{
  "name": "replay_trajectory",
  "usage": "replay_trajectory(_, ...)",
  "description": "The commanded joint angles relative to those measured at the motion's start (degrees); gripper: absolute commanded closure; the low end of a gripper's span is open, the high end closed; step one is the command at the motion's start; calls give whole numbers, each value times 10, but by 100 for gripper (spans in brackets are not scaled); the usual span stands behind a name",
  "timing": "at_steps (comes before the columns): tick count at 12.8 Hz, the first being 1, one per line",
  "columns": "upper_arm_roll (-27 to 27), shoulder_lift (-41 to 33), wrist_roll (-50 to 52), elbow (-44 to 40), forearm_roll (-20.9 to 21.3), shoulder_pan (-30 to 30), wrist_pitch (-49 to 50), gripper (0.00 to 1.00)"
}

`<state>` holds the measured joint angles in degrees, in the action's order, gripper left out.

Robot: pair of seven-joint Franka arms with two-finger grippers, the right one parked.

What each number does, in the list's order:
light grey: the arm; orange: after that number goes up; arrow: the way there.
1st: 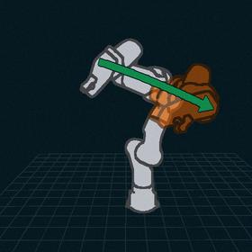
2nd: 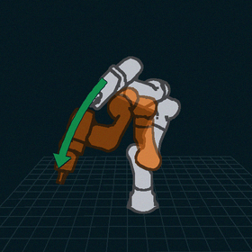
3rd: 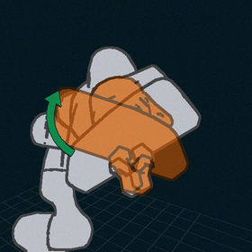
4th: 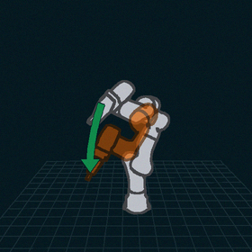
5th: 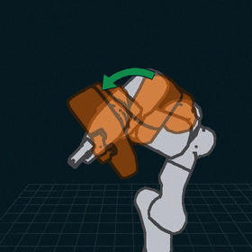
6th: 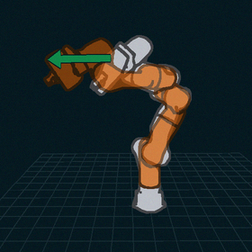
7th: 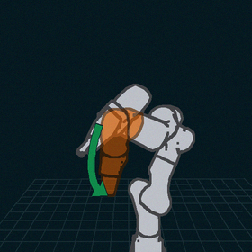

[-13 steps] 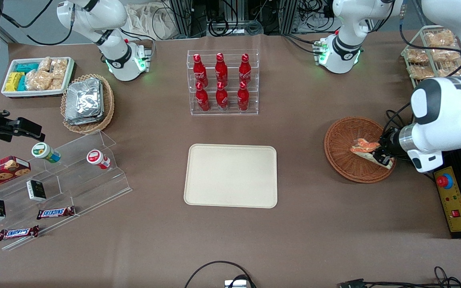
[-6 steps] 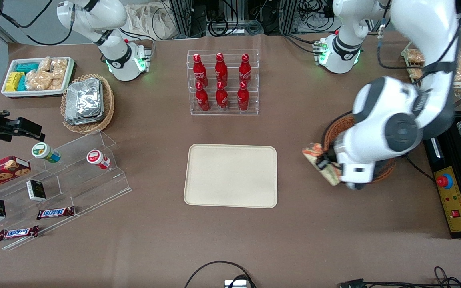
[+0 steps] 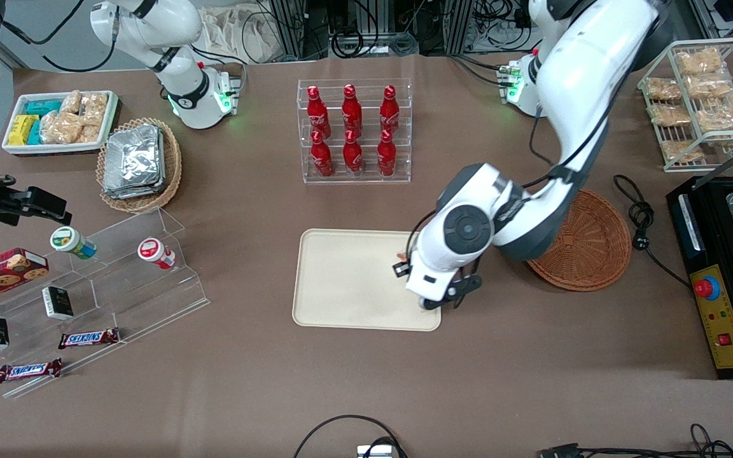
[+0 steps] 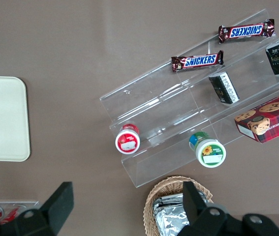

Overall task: Place sandwich from basket to tray
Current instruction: 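Carry the sandwich over the cream tray and lower it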

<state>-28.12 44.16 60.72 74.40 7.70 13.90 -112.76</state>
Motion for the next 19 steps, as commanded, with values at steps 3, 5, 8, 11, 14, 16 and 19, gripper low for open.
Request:
replay_trajectory(3, 2, 34, -107, -1, 15, 13, -1, 100)
replay_trajectory(5, 2, 33, -153, 25, 60, 10, 4, 100)
replay_trajectory(8, 3, 42, -211, 39, 95, 10, -1, 100)
replay_trajectory(11, 10, 45, -225, 36, 115, 10, -2, 100)
replay_trajectory(14, 8, 30, -217, 33, 108, -4, 7, 0)
replay_trajectory(16, 8, 9, -217, 30, 79, -14, 30, 0)
replay_trajectory(19, 8, -21, -218, 29, 55, -41, 61, 0)
